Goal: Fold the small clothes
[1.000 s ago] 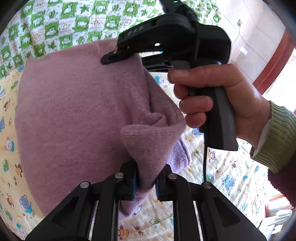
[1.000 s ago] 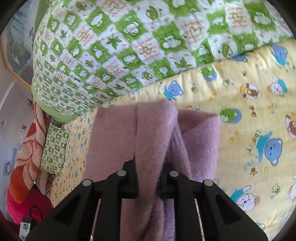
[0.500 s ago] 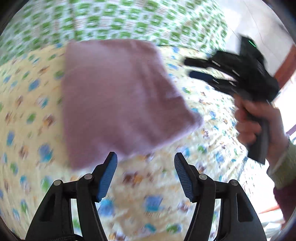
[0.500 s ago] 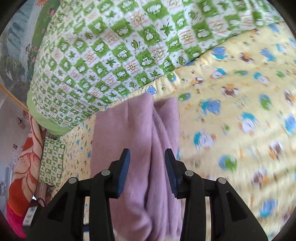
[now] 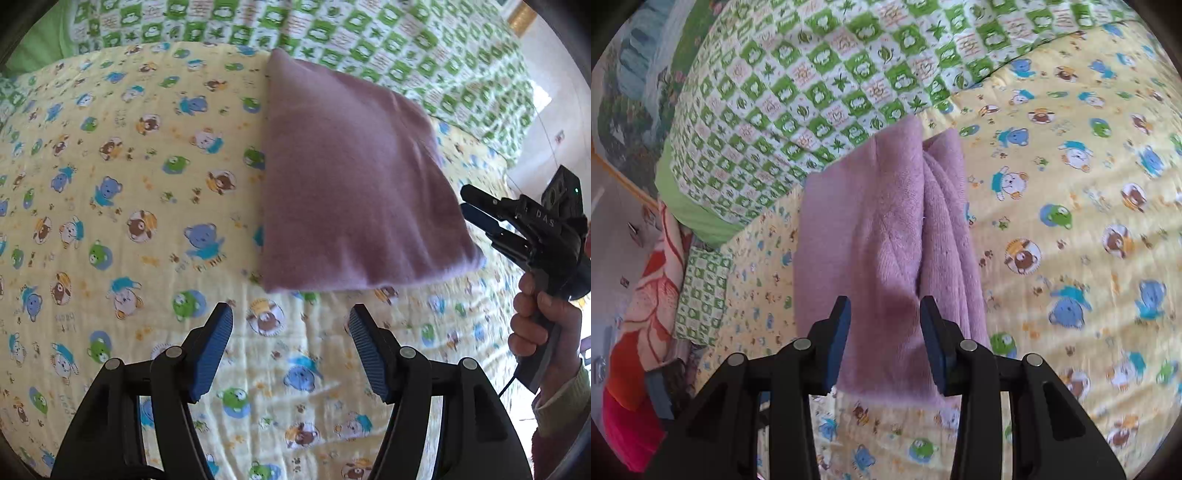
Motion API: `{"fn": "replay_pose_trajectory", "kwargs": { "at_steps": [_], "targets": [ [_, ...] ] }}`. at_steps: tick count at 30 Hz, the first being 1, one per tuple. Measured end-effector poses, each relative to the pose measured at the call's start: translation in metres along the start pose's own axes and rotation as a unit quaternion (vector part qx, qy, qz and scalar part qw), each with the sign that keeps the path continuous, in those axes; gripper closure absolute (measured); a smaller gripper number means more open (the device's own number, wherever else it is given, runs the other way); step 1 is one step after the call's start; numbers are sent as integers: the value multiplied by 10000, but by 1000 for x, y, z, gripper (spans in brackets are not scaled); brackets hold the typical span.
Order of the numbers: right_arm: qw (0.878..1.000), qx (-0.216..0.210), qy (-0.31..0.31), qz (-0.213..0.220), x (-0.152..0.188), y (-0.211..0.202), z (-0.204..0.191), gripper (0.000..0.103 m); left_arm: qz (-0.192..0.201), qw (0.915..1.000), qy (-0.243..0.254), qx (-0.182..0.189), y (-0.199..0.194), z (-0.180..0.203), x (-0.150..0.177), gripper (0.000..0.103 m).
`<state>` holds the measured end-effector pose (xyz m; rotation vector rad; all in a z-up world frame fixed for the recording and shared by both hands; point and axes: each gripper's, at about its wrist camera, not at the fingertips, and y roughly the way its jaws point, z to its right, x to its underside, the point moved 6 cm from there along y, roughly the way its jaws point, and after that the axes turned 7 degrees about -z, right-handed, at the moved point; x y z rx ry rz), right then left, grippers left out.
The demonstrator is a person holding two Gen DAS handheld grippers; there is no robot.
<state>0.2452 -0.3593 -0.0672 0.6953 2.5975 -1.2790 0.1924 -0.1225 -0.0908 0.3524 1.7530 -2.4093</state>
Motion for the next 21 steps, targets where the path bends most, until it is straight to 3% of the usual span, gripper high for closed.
{"fn": "replay_pose_trajectory", "kwargs": {
  "at_steps": [4,13,15,18,21],
  "targets": [
    [9996,-246,117,-42,-16,15,4,60,40,9993,-234,-305,5,-1,-22,34],
    [9987,-348,187,-309,-43,51,13,59,102,9986,-339,-388,20,-1,-67,28],
    [9986,-361,55,-378,-43,53,8,92,42,9988,-354,-322,27,-1,-77,28],
    [9976,-692,18,-74,-51,28,-3,93,10,9992,-351,-187,36,2,-89,28],
    [9969,-767,47,139,-61,8,-3,94,-115,9996,-224,-122,47,8,-97,28]
  ]
}}
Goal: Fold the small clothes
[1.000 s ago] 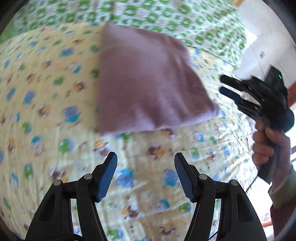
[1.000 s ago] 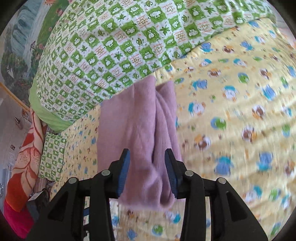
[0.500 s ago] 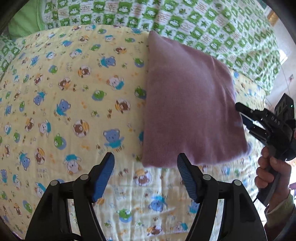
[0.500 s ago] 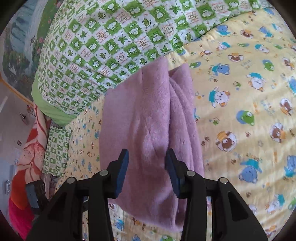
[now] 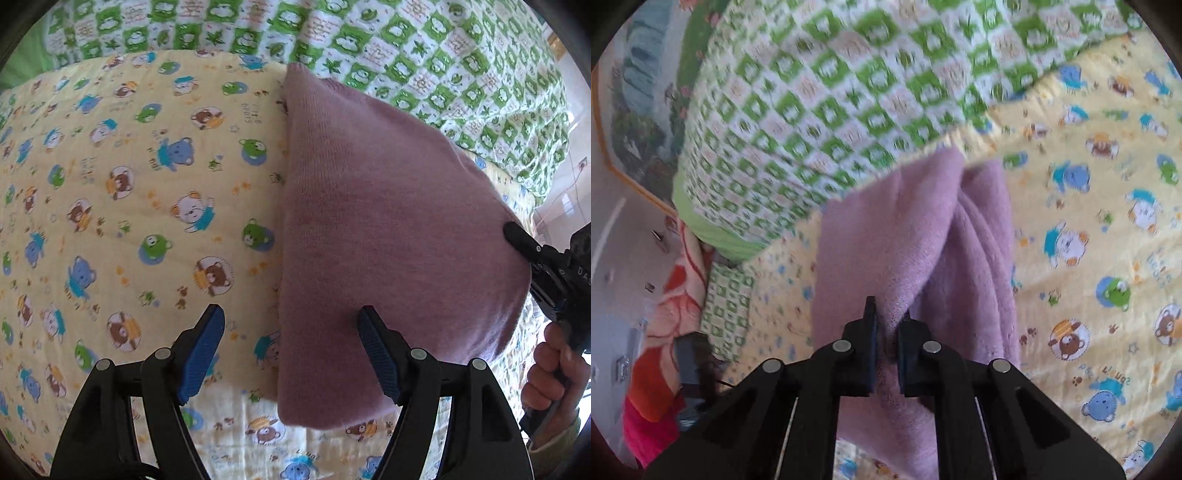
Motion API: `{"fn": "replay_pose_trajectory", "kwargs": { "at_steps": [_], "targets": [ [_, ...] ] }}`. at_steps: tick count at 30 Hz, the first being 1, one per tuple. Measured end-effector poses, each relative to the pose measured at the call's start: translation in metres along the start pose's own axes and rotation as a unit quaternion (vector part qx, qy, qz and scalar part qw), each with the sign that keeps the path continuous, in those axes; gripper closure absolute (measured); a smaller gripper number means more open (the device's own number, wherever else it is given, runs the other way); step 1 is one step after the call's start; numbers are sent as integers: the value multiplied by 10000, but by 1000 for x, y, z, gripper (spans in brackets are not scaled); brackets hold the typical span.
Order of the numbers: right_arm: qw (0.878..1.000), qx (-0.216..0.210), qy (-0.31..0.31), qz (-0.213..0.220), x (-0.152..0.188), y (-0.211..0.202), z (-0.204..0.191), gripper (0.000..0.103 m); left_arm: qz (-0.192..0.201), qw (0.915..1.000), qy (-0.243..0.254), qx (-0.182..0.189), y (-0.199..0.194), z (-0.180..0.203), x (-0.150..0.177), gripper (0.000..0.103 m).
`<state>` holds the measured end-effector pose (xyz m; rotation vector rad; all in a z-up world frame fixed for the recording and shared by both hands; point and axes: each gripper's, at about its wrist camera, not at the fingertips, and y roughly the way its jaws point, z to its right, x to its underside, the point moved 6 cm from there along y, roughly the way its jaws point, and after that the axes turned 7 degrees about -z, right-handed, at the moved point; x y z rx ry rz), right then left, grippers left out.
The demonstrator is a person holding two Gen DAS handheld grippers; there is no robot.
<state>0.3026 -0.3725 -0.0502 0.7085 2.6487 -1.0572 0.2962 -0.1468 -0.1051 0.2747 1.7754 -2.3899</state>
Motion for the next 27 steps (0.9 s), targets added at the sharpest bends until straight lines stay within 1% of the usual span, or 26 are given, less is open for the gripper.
{"fn": "replay_pose_trajectory", "kwargs": {
  "at_steps": [3,7,10,13,16,17,18,19,20,21,24,27],
  "targets": [
    [9994,309,115,-45,0,7,23,94,-110,9997,214,-75,14,7,-3,26],
    [9965,509,646,-125,19,24,66,94,-301,9991,310,-17,31,10,-3,19],
    [9958,411,809,-74,26,26,75,94,-353,9988,330,37,34,11,-8,18],
    [9964,522,671,-61,21,20,67,92,-275,9990,353,77,30,13,-22,18],
    [9964,710,455,54,14,9,50,86,-201,9992,334,121,29,15,-39,18],
    [9962,769,401,121,12,6,46,77,-200,9992,317,139,28,15,-45,18],
    [9956,839,356,197,10,4,44,66,-204,9992,292,163,28,15,-50,18],
    [9949,920,326,257,8,2,43,59,-215,9992,268,192,30,15,-54,17],
    [9943,977,320,292,7,2,43,49,-225,9992,241,219,31,16,-58,17],
    [9941,984,336,293,7,4,42,47,-233,9992,218,244,33,16,-61,17],
    [9947,908,468,130,11,14,49,47,-275,9990,158,314,39,16,-67,16],
    [9946,900,523,-42,15,26,57,47,-309,9989,90,342,44,9,-63,13]
  ]
}}
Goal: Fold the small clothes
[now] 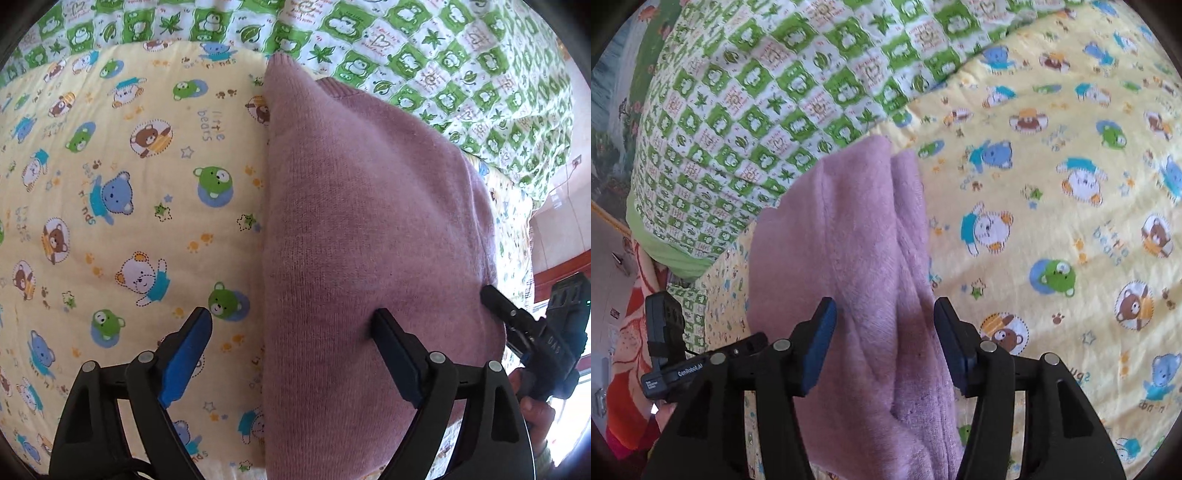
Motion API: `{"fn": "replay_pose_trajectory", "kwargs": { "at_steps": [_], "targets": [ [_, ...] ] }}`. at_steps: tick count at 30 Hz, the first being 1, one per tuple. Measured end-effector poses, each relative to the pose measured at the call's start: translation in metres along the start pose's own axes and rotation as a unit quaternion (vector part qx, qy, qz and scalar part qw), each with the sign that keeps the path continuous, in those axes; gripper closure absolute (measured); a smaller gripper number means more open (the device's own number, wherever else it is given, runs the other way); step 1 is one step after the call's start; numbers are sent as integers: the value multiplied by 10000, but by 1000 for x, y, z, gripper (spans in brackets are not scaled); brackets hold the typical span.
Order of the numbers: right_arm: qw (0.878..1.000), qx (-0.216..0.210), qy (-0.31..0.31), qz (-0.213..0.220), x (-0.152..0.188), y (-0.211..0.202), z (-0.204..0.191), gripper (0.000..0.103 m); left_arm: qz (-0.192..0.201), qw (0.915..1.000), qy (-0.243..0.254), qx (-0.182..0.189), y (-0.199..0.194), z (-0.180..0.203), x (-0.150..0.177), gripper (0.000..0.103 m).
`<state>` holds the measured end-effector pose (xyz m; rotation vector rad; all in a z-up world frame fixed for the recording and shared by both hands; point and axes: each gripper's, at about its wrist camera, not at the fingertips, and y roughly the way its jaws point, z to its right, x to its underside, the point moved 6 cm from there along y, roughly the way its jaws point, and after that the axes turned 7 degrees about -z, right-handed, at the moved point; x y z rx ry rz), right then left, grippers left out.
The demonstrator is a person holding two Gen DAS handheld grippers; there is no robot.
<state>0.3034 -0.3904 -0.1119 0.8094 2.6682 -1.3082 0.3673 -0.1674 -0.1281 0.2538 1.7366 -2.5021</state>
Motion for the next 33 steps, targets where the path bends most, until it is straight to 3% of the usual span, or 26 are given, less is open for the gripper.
{"fn": "replay_pose_trajectory", "kwargs": {
  "at_steps": [7,11,14,15,16,18,19,21,24,27,33],
  "targets": [
    [9992,-238,242,-204,-1,20,24,47,-154,9986,-420,276,24,-11,2,5],
    [9988,-362,222,-237,0,19,23,46,-104,9980,-474,409,27,-12,4,6],
    [9979,-490,287,-313,1,21,23,46,-125,9970,-373,667,28,-3,4,25],
    [9972,-577,318,-356,1,22,23,46,-153,9959,-361,812,29,1,4,39],
    [9959,-710,367,-427,2,25,22,46,-194,9946,-367,954,31,5,4,46],
    [9935,-881,413,-592,4,31,20,47,-168,9952,-336,909,31,13,2,52],
    [9930,-906,425,-626,5,33,19,49,-148,9952,-305,917,29,15,2,58],
    [9918,-966,534,-648,6,32,19,63,-49,9951,-254,951,22,20,3,65],
    [9920,-1007,556,-520,7,20,11,71,91,9951,-210,960,6,22,7,70],
    [9906,-1211,525,-356,8,4,-6,73,317,9944,-179,993,-17,25,12,71],
    [9873,-1561,140,-275,18,-13,-64,74,732,9915,-366,1013,-80,-7,28,72]
  ]
}}
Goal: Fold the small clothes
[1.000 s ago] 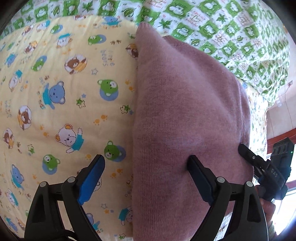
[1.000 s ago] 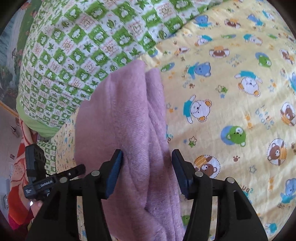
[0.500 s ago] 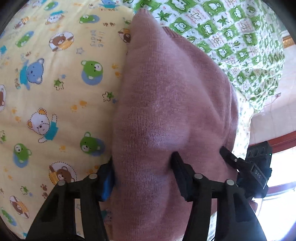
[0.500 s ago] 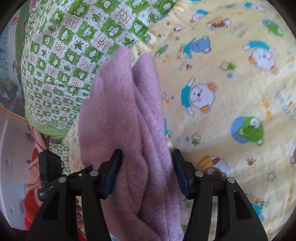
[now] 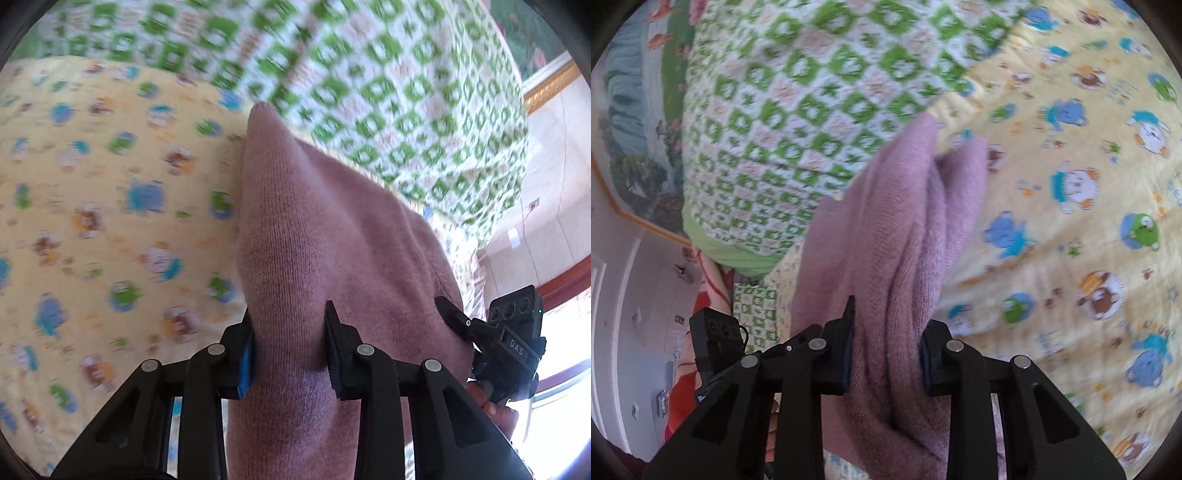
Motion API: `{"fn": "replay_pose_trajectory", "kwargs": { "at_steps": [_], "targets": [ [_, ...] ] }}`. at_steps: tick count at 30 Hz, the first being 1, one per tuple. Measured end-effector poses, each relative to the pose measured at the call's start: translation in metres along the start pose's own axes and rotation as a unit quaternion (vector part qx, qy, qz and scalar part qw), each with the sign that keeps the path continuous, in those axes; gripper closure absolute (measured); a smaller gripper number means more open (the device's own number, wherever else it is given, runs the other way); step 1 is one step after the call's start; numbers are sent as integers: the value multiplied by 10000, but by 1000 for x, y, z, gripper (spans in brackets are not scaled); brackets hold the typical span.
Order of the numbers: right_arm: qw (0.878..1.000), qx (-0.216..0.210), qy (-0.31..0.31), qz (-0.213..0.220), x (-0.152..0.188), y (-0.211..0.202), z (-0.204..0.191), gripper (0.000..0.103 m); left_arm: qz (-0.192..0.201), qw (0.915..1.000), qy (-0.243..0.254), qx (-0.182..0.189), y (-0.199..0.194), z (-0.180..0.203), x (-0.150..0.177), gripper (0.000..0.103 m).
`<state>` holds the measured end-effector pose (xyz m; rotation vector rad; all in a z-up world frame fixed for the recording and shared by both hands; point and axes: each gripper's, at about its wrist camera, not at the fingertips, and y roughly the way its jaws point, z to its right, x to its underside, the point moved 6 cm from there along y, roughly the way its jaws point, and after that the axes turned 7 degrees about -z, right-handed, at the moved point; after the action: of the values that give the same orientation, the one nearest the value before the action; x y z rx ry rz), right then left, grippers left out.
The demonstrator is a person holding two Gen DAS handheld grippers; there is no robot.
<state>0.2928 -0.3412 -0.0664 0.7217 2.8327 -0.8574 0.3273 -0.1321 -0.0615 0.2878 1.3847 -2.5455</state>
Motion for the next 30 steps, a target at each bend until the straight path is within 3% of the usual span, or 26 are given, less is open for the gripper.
{"fn": "replay_pose_trajectory", "kwargs": {
  "at_steps": [7,14,19,25,28,30],
  "targets": [
    [9976,-228,-447,-472,42,45,-50,74,382,9984,-200,-366,-80,-67,28,72],
    [9921,-266,-749,-966,80,103,-80,74,581,9946,-698,-495,-122,-135,54,72],
    [9893,-178,-808,-1199,95,125,-86,75,465,9937,-914,-448,-120,-162,71,72],
    [9888,177,-592,-1361,107,140,-62,74,329,9922,-1118,-447,-106,-183,87,72],
    [9899,280,-369,-1341,109,142,-46,72,262,9924,-1126,-432,-104,-187,88,68],
    [9901,356,-294,-1323,109,141,-40,63,207,9922,-1115,-526,-104,-188,89,64]
  ]
}}
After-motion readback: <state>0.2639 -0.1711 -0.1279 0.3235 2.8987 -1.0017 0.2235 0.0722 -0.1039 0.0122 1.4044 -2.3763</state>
